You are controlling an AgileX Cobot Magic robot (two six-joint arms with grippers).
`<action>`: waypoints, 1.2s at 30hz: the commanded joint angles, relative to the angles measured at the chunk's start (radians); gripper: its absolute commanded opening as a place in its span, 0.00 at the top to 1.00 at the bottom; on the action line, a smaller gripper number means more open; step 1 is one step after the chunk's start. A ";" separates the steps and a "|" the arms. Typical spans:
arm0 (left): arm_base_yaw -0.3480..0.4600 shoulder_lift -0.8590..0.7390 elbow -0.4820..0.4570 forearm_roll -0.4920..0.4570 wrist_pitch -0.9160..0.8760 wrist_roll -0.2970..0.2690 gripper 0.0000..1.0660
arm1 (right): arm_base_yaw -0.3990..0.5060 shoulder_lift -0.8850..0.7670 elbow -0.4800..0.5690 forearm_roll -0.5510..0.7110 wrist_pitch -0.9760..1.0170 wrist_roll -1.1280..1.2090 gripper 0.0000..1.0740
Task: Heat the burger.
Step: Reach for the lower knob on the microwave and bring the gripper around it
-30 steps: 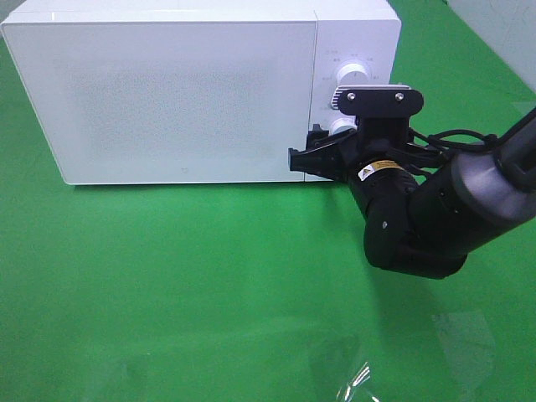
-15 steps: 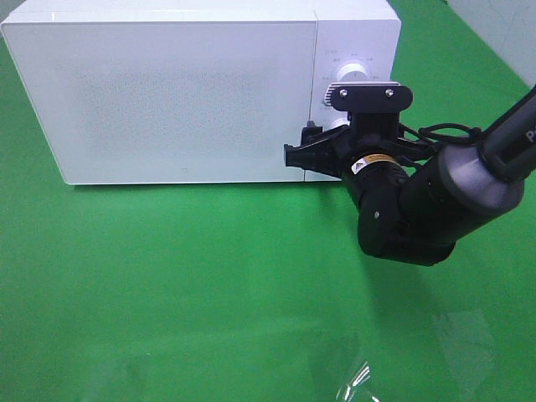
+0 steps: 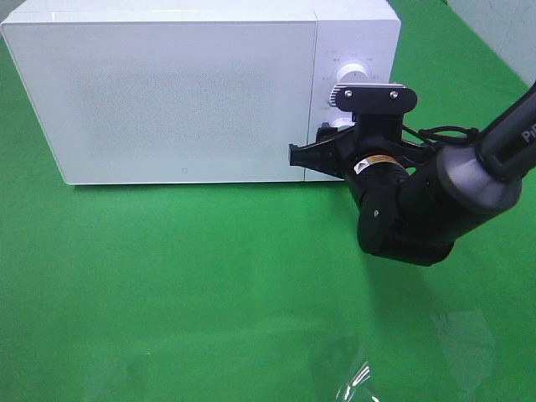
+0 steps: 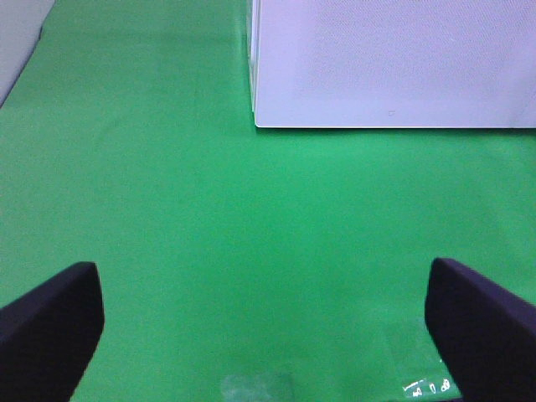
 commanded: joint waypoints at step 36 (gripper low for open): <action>0.002 -0.017 0.003 -0.005 -0.011 -0.001 0.09 | -0.014 0.000 -0.025 -0.332 -0.137 1.678 1.00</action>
